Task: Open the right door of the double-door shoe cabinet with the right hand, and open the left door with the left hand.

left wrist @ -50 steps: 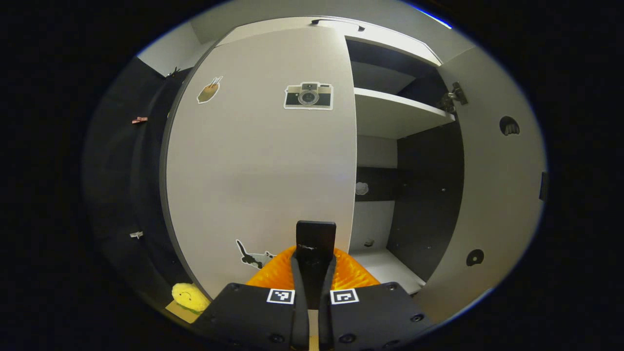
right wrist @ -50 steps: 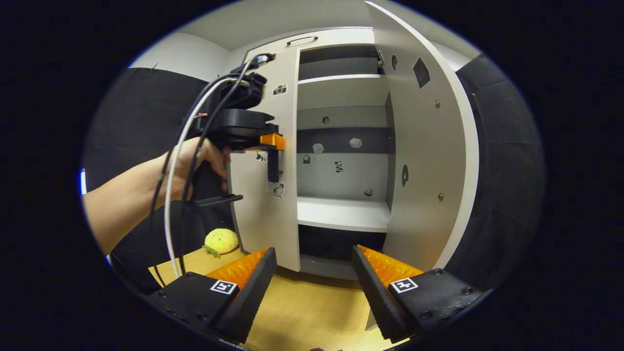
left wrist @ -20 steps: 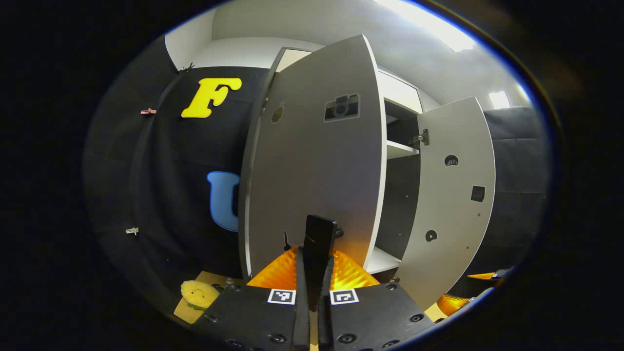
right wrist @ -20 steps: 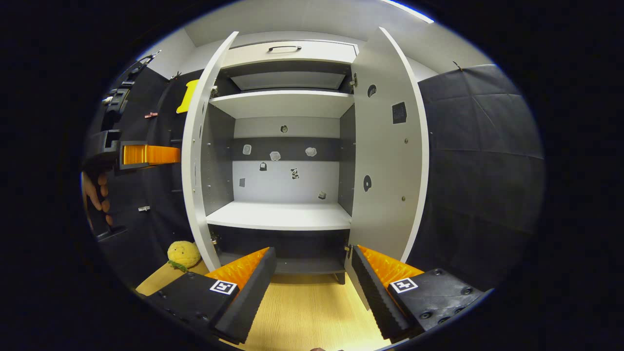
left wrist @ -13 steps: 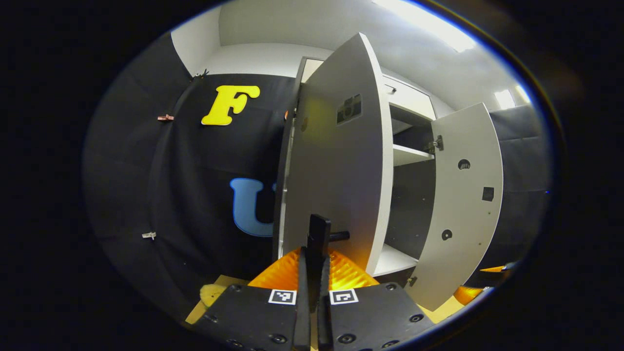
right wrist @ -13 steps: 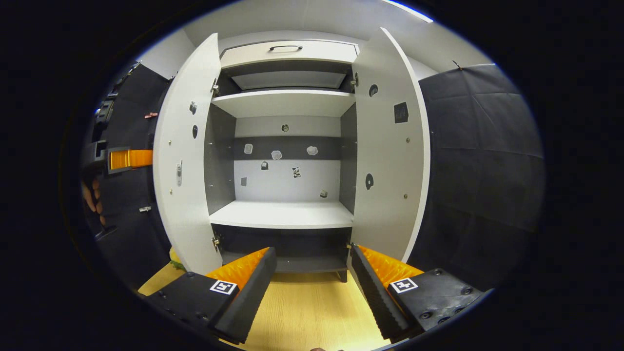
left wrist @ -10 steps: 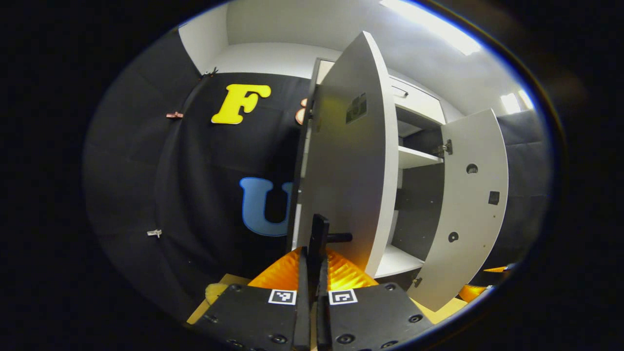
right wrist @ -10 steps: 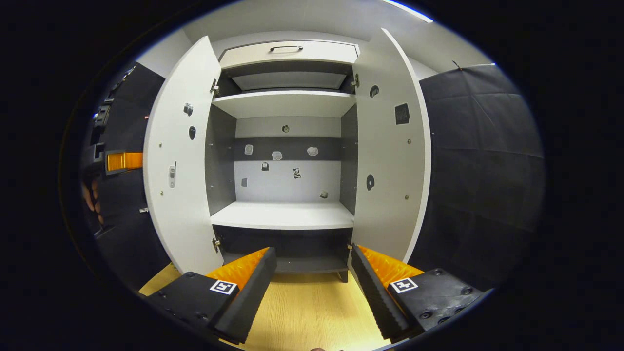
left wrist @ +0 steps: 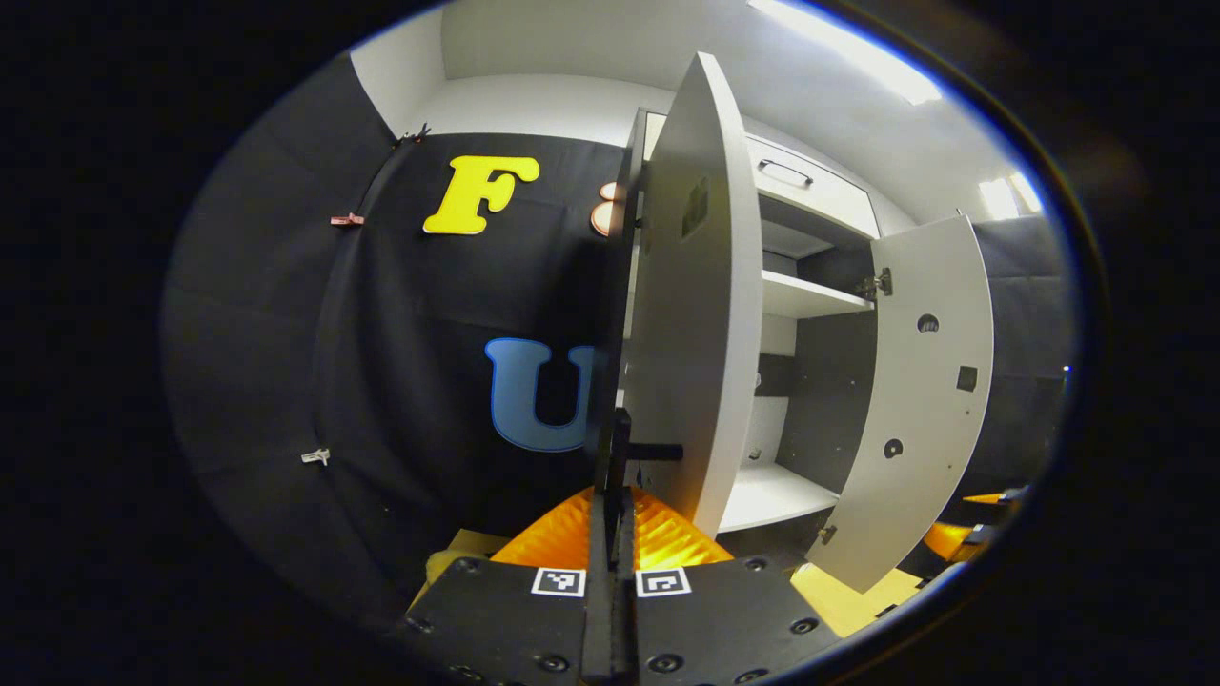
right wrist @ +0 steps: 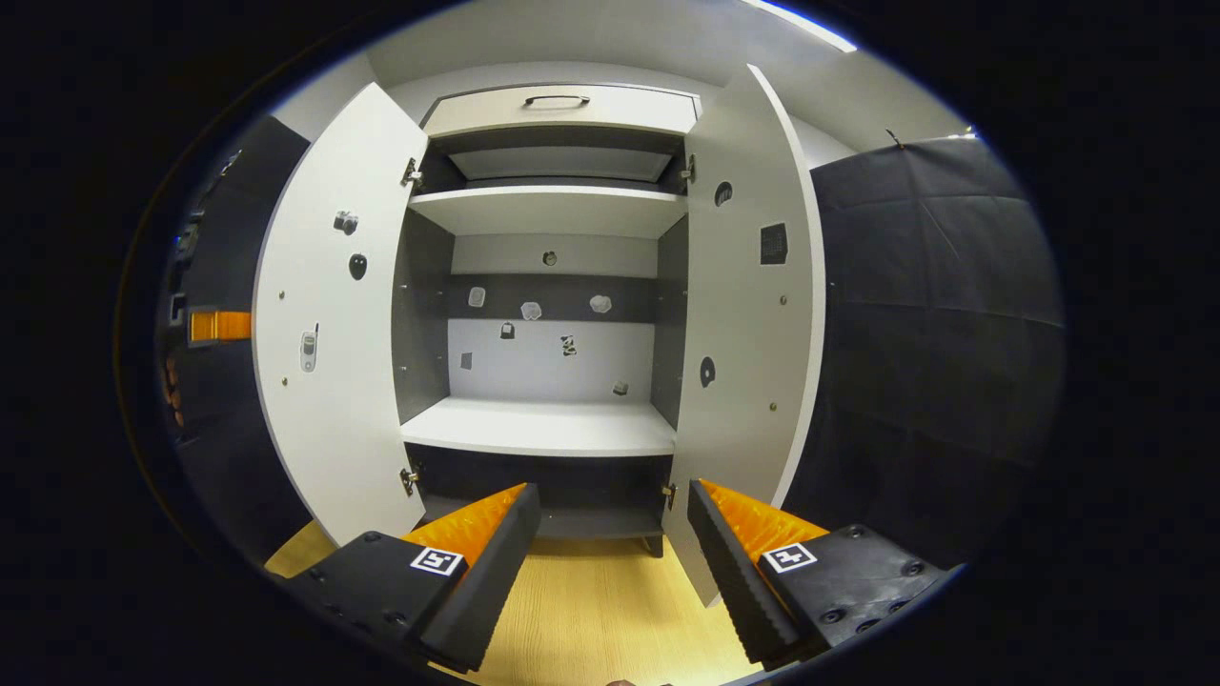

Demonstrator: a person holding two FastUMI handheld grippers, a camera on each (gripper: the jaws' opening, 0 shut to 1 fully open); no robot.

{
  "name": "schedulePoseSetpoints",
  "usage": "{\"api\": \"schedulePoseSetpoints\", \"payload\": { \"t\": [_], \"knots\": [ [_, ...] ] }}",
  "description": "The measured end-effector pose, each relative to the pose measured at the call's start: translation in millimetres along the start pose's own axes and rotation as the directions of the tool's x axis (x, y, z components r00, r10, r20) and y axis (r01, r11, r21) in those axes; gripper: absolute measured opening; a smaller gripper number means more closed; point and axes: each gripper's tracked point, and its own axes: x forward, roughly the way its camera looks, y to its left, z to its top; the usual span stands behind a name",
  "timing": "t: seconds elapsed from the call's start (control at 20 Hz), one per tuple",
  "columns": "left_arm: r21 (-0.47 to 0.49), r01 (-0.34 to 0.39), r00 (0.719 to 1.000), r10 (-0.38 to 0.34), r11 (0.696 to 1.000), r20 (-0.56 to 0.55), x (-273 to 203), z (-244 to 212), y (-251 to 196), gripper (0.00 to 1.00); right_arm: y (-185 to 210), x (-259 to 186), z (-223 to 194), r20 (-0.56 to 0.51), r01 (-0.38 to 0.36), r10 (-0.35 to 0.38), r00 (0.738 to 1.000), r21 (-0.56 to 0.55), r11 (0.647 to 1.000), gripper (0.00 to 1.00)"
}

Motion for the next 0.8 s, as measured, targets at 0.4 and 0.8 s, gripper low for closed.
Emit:
{"api": "schedulePoseSetpoints", "payload": {
  "t": [0.4,0.8],
  "knots": [
    [0.008,-0.065,0.997,0.065,0.998,0.028,-49,1,-45,0.11,-45,21,16,0.016,-0.018,0.018,1.0,0.022,1.0,0.98],
    [0.035,-0.05,0.998,0.048,0.998,0.049,-41,-19,-149,0.62,-76,26,24,0.047,-0.071,0.07,0.996,0.006,0.997,0.98]
  ]
}}
